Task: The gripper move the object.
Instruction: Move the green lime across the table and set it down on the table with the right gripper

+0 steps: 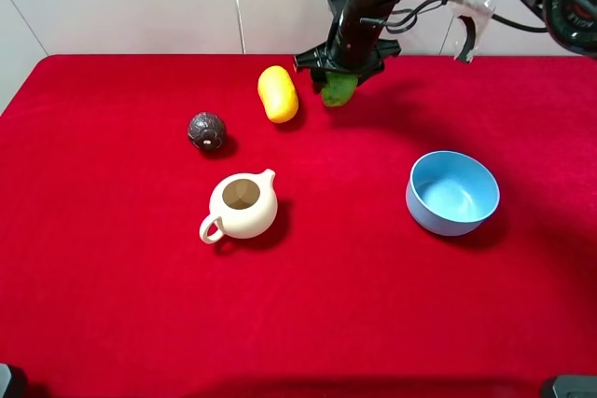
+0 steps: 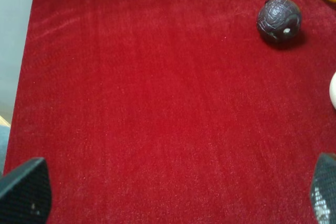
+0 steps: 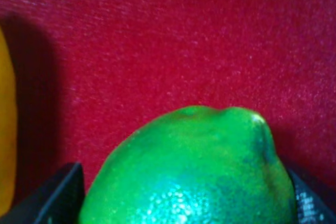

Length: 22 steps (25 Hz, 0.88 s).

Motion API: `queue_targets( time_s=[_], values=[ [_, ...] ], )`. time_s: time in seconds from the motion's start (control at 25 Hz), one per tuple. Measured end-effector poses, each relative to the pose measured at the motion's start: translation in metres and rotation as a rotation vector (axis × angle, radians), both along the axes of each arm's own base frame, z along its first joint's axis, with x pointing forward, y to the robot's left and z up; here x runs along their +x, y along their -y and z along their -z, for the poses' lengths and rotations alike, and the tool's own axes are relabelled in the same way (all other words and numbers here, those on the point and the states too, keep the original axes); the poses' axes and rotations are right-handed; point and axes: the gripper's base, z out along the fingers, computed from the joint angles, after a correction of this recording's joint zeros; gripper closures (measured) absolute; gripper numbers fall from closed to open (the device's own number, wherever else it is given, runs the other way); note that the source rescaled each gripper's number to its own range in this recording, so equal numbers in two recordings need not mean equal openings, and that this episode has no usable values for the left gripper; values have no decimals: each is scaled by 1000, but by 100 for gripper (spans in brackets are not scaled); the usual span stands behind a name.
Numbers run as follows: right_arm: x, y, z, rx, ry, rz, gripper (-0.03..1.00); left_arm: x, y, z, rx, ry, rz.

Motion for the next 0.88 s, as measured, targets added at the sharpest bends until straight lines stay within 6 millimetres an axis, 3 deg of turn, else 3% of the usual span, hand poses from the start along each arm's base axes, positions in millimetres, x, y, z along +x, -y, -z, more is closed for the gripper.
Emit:
queue_targets(
  time_s=[0.28, 0.32, 0.56, 0.68, 0.88],
  values=[
    [1, 1, 5, -14, -2, 4, 94, 0, 0, 0, 0, 0, 0],
    [1, 1, 5, -16, -1, 3, 87, 0, 0, 0, 0, 0, 0],
    [1, 2, 5, -23, 3, -1, 11, 0, 0, 0, 0, 0, 0],
    [1, 2, 5, -25, 4, -2, -1, 0, 0, 0, 0, 0, 0],
    [1, 2, 5, -25, 4, -2, -3, 0, 0, 0, 0, 0, 0]
  ],
)
